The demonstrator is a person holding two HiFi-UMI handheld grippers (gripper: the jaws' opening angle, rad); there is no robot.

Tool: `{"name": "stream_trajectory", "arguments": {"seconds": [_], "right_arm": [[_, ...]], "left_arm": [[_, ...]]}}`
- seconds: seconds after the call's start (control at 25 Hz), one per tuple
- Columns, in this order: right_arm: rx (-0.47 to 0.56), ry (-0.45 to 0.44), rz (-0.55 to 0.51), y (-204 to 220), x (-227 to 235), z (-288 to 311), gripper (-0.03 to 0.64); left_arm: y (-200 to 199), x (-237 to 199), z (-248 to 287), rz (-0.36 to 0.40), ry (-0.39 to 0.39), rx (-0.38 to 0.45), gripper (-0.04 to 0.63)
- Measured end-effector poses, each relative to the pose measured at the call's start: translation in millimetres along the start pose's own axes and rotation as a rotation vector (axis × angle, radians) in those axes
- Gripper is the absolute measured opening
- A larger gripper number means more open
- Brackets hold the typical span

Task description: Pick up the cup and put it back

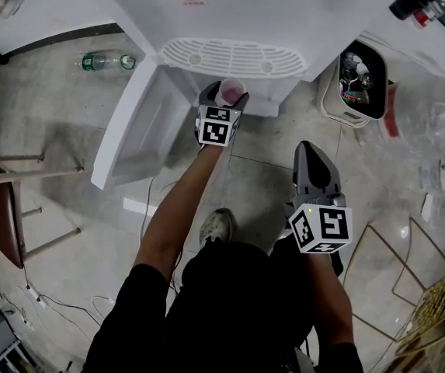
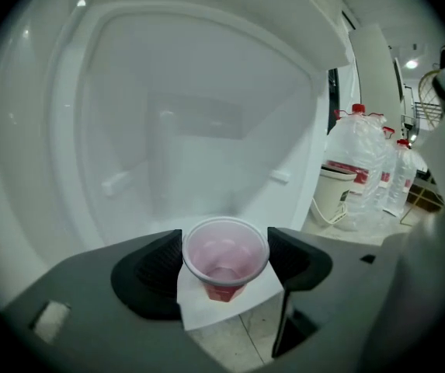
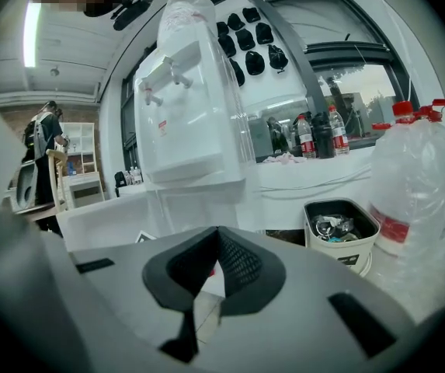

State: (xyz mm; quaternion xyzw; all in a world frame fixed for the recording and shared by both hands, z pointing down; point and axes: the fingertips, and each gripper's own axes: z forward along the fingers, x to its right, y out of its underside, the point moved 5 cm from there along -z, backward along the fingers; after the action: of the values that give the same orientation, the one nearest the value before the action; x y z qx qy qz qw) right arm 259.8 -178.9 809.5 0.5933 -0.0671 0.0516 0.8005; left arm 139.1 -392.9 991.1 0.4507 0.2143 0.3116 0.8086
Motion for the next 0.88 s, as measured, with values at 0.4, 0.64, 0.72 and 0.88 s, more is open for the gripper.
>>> {"name": "stream_trajectory", "arguments": {"seconds": [0.4, 0.64, 0.72, 0.88], "right_arm": [[0.016, -0.074, -0.050, -1.2, -17.8, -17.6, -0.005], [0.029, -0.120, -0.054, -5.1, -28.9, -23.2, -0.005], [0.037, -0.142, -0.070, -9.9, -36.0, -24.9, -0.005], [0.045, -0.182, -0.089, -21.7, -52.3, -29.1, -0.005]], "left_arm": [[-16.9, 25.0, -113.4, 0.011, 0.057, 0.083, 0.341], [-33.6, 39.3, -185.9, 0.038, 0.078, 0.079, 0.341], [-42.6, 45.5, -207.6, 0.074, 0.094, 0.065, 0.341], [-71.1, 50.6, -250.4, 0.101, 0.131, 0.079, 0.341]]}}
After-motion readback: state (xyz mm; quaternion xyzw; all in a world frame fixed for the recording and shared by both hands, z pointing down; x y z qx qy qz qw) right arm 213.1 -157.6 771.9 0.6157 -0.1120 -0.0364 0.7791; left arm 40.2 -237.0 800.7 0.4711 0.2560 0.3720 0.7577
